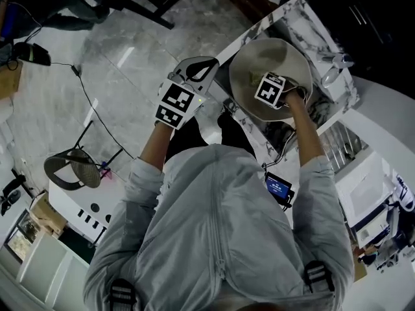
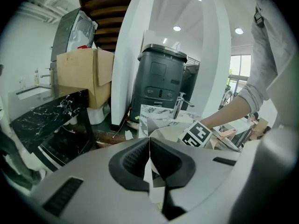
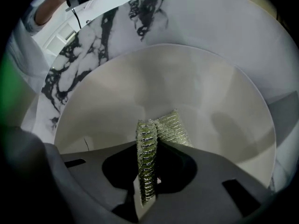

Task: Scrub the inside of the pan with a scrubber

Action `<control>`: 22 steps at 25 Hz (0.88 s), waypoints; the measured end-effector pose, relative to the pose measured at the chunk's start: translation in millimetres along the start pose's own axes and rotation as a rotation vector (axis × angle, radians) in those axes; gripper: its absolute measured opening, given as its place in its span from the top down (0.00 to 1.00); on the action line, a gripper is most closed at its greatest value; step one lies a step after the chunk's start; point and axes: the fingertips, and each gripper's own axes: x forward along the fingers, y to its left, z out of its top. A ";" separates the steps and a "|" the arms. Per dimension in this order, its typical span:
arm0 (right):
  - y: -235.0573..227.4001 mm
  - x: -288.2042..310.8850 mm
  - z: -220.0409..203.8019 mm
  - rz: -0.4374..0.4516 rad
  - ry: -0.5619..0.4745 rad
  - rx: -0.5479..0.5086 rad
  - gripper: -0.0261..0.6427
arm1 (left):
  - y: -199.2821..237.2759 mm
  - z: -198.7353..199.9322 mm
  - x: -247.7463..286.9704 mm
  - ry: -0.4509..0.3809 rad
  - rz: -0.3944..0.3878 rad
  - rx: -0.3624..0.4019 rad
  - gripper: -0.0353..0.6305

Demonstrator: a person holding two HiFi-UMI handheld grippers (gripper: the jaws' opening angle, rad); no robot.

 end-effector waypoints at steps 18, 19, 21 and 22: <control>-60.0 -8.5 -62.1 -0.197 0.013 0.247 0.83 | 19.0 -7.1 -21.1 0.036 -0.058 0.051 0.91; -65.6 -8.1 -58.4 -0.220 -0.009 0.270 0.83 | 20.0 -8.4 -22.5 0.036 -0.057 0.049 0.91; -72.3 -7.8 -53.5 -0.253 -0.045 0.323 0.83 | 19.5 -10.4 -25.3 0.032 -0.058 0.042 0.91; -74.4 -8.6 -54.0 -0.264 -0.046 0.352 0.83 | 18.8 -10.8 -26.3 0.028 -0.060 0.039 0.91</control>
